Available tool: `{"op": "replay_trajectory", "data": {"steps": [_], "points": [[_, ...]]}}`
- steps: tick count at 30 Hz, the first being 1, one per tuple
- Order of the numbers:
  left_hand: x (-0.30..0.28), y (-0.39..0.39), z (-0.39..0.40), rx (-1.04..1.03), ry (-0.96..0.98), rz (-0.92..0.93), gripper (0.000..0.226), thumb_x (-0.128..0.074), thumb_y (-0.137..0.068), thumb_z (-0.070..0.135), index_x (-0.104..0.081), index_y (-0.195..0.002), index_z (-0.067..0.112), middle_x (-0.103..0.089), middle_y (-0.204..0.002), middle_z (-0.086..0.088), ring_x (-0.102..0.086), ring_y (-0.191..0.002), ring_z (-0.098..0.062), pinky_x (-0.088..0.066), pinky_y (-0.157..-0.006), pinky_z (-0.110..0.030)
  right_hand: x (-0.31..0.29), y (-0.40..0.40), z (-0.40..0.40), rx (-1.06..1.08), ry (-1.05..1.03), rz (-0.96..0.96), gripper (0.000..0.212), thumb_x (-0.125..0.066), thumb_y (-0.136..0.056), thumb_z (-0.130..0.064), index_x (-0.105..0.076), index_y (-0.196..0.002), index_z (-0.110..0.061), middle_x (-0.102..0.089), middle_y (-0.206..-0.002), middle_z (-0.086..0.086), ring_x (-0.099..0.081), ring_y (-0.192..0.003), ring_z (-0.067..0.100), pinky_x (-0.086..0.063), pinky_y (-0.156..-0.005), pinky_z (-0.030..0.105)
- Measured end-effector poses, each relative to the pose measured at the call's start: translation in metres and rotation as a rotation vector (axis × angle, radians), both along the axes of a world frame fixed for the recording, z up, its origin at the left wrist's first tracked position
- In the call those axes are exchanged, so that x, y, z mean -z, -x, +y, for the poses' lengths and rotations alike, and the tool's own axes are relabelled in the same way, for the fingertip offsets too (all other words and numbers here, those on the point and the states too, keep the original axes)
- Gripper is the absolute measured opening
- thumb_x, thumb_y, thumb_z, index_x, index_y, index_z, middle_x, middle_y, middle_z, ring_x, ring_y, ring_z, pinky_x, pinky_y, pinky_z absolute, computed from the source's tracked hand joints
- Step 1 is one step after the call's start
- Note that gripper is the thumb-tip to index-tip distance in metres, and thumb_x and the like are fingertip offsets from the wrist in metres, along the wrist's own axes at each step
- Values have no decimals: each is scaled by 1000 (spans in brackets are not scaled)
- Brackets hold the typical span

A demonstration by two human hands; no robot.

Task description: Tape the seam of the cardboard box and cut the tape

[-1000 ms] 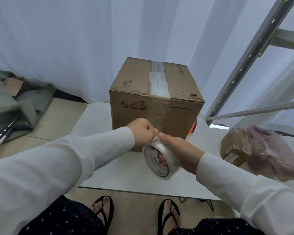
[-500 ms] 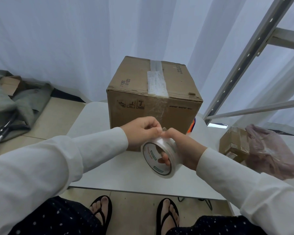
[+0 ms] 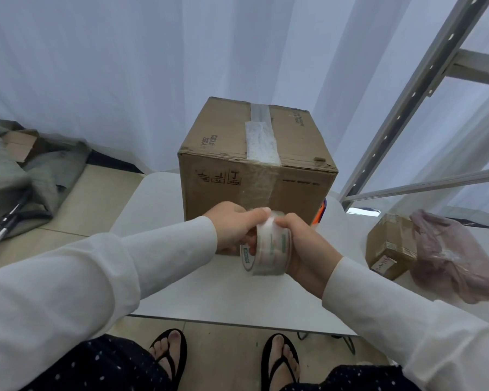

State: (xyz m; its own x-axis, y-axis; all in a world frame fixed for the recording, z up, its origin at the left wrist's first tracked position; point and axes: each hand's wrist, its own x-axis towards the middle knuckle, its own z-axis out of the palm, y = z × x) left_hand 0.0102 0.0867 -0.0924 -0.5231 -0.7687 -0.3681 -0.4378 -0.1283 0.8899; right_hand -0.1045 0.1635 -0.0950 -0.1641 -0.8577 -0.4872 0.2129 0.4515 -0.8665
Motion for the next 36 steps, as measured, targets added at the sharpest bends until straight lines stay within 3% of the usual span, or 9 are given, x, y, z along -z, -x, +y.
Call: {"op": "replay_trajectory", "data": {"steps": [2, 4, 5, 9, 18, 24, 29, 33, 36], "points": [[-3, -1, 0, -50, -78, 70, 34, -58, -85, 39, -66, -83, 6, -68, -82, -16, -62, -68, -26, -57, -67, -33, 1, -2, -1, -17, 14, -17, 38, -31, -94, -30, -56, -112, -8, -68, -87, 10, -62, -83, 22, -51, -73, 35], [-5, -1, -1, -72, -74, 87, 28, -58, -85, 34, -61, -71, 11, -61, -71, -9, -53, -53, -18, -45, -47, -21, 0, -2, -4, -42, 15, -10, 39, -32, -93, -30, -55, -114, -8, -67, -94, 12, -61, -90, 24, -50, -79, 37], [-5, -1, -2, -68, -41, 76, 29, -58, -85, 35, -60, -67, 12, -60, -68, -7, -50, -50, -17, -39, -45, -20, -2, 0, -5, -65, 6, -3, 39, -33, -92, -31, -56, -113, -8, -67, -95, 12, -61, -91, 25, -50, -81, 38], [-3, -3, -4, -13, 72, 24, 33, -55, -87, 38, -62, -67, 13, -60, -66, -3, -49, -51, -13, -36, -49, -22, -8, 10, -7, -120, -51, 96, 30, -42, -87, -27, -63, -96, -7, -70, -82, 11, -65, -78, 23, -54, -71, 34], [1, -4, 3, 93, 303, -41, 38, -54, -88, 38, -53, -63, 10, -52, -56, -6, -50, -53, -18, -44, -56, -27, -8, 11, -5, -118, -48, 219, 27, -53, -86, -20, -60, -103, 0, -67, -92, 17, -66, -74, 24, -57, -66, 31], [-2, -6, -1, 102, 145, 17, 37, -53, -89, 41, -63, -65, 15, -55, -52, -1, -50, -44, -10, -43, -47, -20, -11, 20, -7, -158, -25, 232, 23, -56, -86, -21, -62, -97, -2, -72, -80, 11, -71, -69, 19, -59, -62, 28], [-9, -5, 3, 104, -253, 100, 48, -45, -84, 59, -59, -74, 14, -52, -63, 0, -48, -49, -9, -50, -46, -19, -4, 15, -9, -101, -3, 262, 21, -53, -86, -17, -62, -90, 1, -67, -75, 14, -67, -59, 19, -57, -54, 25], [-2, -4, 5, 182, -65, -35, 38, -54, -86, 45, -65, -99, 11, -56, -74, 0, -51, -60, -7, -53, -54, -22, 2, 14, -8, -110, -33, 290, 41, -62, -81, -30, -62, -102, 5, -69, -87, 19, -69, -68, 23, -57, -56, 27], [-2, -4, 2, 172, -48, -30, 25, -54, -88, 35, -64, -86, 12, -55, -66, 0, -51, -55, -7, -53, -52, -22, 0, 17, -8, -115, -63, 249, 35, -56, -85, -23, -61, -106, 5, -69, -87, 18, -68, -70, 23, -59, -61, 29]]}}
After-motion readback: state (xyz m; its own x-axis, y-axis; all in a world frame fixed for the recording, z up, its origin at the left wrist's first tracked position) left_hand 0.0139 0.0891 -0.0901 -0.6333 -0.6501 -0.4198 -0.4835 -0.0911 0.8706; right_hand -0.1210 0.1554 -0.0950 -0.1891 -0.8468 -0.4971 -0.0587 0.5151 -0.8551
